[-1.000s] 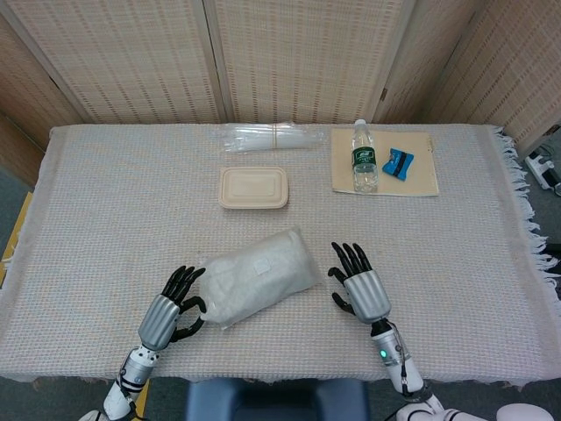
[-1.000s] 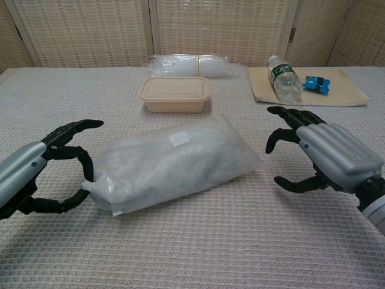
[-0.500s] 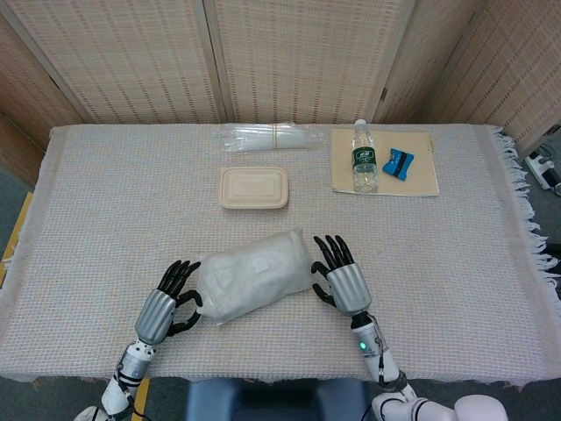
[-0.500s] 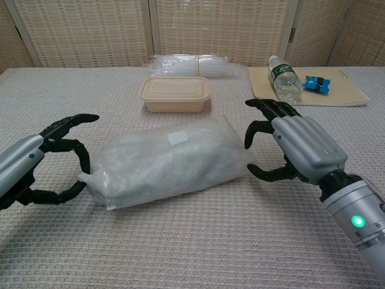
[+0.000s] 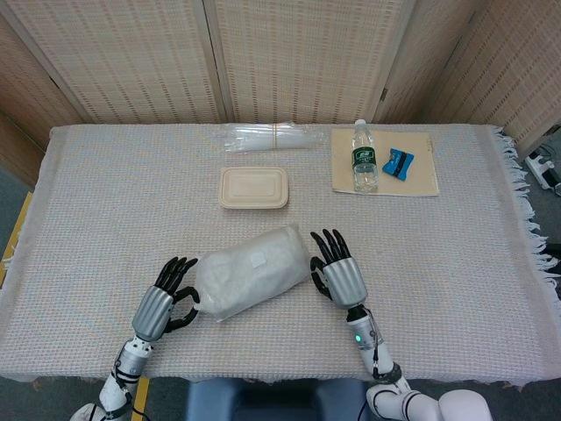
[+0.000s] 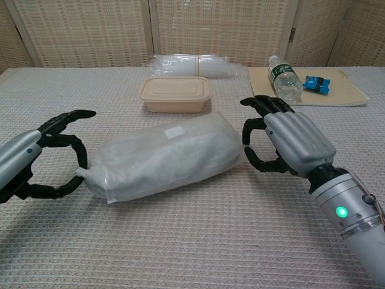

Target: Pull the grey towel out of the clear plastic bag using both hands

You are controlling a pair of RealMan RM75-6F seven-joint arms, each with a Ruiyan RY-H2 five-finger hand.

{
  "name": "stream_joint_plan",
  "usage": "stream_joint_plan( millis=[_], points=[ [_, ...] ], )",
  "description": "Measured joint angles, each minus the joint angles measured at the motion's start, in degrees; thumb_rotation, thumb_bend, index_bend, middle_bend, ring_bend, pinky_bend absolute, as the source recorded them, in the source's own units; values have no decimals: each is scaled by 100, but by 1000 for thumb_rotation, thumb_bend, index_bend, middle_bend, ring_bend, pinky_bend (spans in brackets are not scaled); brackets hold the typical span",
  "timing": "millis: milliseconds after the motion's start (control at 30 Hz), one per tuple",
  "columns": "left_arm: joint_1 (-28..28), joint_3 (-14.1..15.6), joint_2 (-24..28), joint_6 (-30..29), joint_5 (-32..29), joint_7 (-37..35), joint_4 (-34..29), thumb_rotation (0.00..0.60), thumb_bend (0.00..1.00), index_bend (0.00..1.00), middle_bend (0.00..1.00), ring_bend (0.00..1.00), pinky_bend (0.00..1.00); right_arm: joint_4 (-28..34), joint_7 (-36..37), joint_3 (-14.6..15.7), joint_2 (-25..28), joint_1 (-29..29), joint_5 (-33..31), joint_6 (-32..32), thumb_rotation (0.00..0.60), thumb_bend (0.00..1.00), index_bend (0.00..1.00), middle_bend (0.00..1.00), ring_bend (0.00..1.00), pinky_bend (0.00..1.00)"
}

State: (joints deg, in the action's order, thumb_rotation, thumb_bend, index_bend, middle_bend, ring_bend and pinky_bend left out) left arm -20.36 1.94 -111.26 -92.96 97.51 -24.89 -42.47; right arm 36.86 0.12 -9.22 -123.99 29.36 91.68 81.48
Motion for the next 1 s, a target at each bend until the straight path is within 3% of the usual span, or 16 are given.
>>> stream_joint_plan(
  millis=[467,1000],
  points=[
    [29,-108,201,-101,-105,-11,116,600,534,722,120,0,0,259,-8,118,382,-143,-92,170,600,602,651,135,0,0],
    [424,-469,1143,-120,-723,-271,829,600,531,704,120,0,0,1023,-345,43,1987,-816,-399,692,600,601,652,137,0,0]
  ],
)
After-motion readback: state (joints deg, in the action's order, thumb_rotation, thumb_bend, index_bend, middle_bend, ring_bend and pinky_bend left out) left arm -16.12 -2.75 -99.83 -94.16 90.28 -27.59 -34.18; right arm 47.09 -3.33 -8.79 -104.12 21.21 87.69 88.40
